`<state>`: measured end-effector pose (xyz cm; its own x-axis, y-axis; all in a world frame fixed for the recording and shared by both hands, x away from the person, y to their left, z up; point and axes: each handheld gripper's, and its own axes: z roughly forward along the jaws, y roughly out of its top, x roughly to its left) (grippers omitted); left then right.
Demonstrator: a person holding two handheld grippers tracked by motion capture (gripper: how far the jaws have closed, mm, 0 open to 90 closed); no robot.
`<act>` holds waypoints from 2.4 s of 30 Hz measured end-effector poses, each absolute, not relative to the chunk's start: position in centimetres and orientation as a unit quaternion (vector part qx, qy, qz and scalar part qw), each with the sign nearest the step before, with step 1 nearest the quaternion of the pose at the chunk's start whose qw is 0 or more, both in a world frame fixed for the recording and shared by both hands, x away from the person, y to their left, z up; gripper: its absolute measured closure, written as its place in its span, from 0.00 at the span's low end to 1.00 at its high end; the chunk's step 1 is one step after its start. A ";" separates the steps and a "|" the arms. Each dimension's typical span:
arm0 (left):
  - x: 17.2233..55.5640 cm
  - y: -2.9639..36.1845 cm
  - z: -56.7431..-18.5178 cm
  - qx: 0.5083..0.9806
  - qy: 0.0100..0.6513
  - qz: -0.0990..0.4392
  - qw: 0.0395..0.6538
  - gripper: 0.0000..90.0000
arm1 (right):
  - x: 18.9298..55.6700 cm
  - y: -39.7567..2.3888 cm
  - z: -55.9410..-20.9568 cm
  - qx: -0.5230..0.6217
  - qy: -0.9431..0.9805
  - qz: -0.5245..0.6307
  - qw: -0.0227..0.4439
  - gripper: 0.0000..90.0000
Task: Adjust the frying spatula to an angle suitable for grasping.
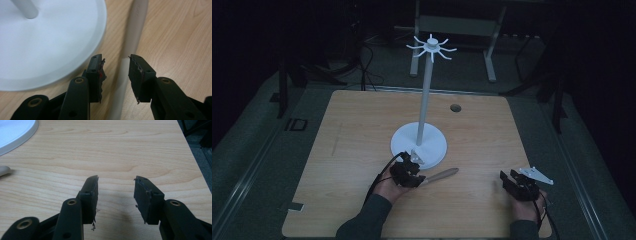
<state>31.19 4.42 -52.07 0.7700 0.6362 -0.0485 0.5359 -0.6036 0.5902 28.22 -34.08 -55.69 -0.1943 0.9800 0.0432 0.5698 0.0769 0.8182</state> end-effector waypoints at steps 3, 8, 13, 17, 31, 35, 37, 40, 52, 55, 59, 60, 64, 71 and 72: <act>31.1 3.8 -52.3 0.898 0.321 0.081 0.289 0.71 | 28.2 -34.1 -55.7 0.571 0.677 0.370 0.279 0.60; 31.3 3.2 -52.8 0.905 0.315 0.081 0.274 0.71 | 28.2 -34.1 -55.7 0.572 0.677 0.370 0.279 0.60; 31.4 2.6 -53.1 0.912 0.306 0.080 0.261 0.73 | 28.2 -34.1 -55.7 0.572 0.677 0.369 0.279 0.59; 31.4 1.9 -53.4 0.919 0.297 0.079 0.249 0.75 | 28.2 -34.2 -55.7 0.573 0.676 0.370 0.280 0.59; 31.6 1.4 -53.7 0.916 0.311 0.107 0.229 0.85 | 28.1 -34.3 -55.7 0.574 0.674 0.369 0.281 0.59; 31.7 2.1 -53.4 0.905 0.336 0.113 0.237 0.85 | 28.1 -34.3 -55.7 0.575 0.674 0.369 0.281 0.59; 31.7 2.4 -53.2 0.899 0.348 0.119 0.238 0.85 | 28.1 -34.3 -55.7 0.575 0.674 0.369 0.281 0.59; 31.5 2.8 -53.1 0.894 0.359 0.122 0.238 0.85 | 28.1 -34.3 -55.7 0.575 0.675 0.368 0.281 0.59; 31.5 3.7 -53.1 0.887 0.385 0.110 0.232 0.85 | 28.1 -34.2 -55.7 0.575 0.675 0.365 0.282 0.59; 32.0 3.4 -53.4 0.890 0.383 0.098 0.228 0.83 | 28.1 -34.2 -55.8 0.575 0.676 0.365 0.281 0.59; 32.4 2.8 -53.7 0.893 0.383 0.098 0.217 0.82 | 28.1 -34.2 -55.8 0.576 0.676 0.365 0.281 0.59; 32.6 2.7 -53.7 0.893 0.383 0.099 0.215 0.81 | 28.1 -34.2 -55.8 0.576 0.676 0.365 0.280 0.59; 32.8 2.5 -53.7 0.893 0.384 0.099 0.212 0.81 | 28.1 -34.3 -55.8 0.576 0.676 0.365 0.280 0.59; 33.1 2.3 -53.9 0.890 0.389 0.096 0.217 0.80 | 28.1 -34.3 -55.8 0.576 0.675 0.366 0.280 0.59; 33.1 2.4 -53.9 0.890 0.389 0.096 0.219 0.80 | 28.1 -34.3 -55.8 0.576 0.675 0.365 0.280 0.59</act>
